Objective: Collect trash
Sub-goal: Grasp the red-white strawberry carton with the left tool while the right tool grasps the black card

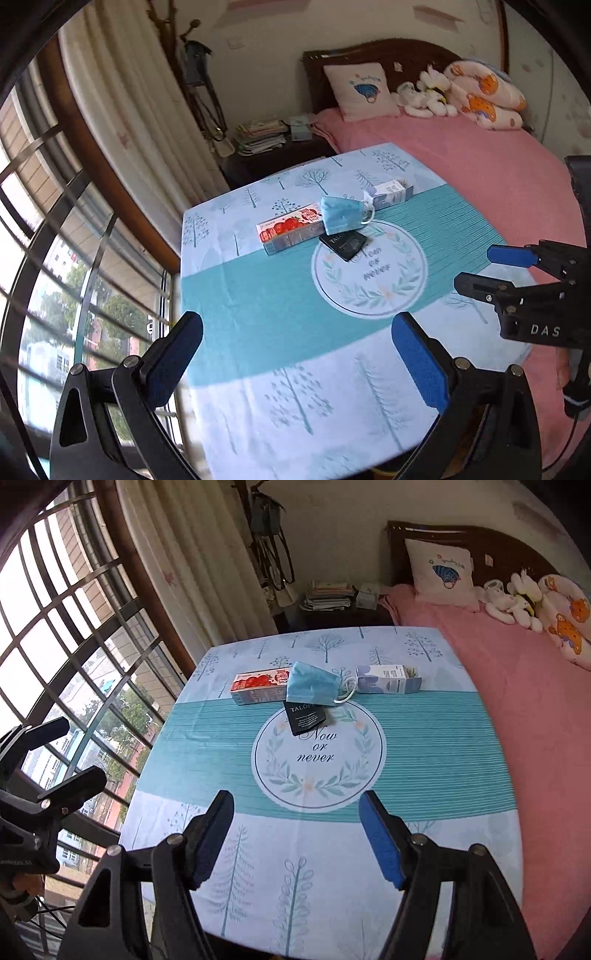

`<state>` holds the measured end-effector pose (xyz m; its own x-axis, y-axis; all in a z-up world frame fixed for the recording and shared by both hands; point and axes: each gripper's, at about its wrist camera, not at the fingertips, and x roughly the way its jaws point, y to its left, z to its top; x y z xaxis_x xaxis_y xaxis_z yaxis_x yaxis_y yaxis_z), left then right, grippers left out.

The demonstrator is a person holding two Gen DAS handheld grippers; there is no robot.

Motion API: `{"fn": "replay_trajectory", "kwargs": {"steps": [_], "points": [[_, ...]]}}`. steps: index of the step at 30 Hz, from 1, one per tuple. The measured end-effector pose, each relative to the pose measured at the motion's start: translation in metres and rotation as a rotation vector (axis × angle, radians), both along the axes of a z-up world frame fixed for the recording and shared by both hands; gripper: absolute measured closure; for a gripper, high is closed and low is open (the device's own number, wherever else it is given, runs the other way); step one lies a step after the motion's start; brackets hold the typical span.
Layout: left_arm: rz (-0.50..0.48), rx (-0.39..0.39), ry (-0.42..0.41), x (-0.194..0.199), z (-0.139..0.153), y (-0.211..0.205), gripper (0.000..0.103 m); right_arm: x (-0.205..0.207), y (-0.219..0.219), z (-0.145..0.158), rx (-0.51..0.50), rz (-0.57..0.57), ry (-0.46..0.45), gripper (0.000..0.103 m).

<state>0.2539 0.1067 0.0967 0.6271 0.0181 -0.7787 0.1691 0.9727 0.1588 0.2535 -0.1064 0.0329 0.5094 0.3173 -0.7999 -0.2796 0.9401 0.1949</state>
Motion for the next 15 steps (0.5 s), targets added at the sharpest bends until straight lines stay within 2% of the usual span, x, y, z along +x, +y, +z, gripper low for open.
{"fn": "replay_trajectory", "kwargs": {"steps": [6,9,15], "points": [[-0.123,0.031,0.083,0.103,-0.031,0.04,0.002,0.077,0.046,-0.039,-0.028,-0.062,0.073,0.031],[-0.174,0.037,0.133,0.152,-0.053,0.052,0.002,0.11,0.065,-0.062,-0.057,-0.066,0.096,0.026],[-0.288,0.064,0.18,0.222,-0.094,0.055,0.002,0.167,0.086,-0.107,-0.105,-0.06,0.148,0.025]]}}
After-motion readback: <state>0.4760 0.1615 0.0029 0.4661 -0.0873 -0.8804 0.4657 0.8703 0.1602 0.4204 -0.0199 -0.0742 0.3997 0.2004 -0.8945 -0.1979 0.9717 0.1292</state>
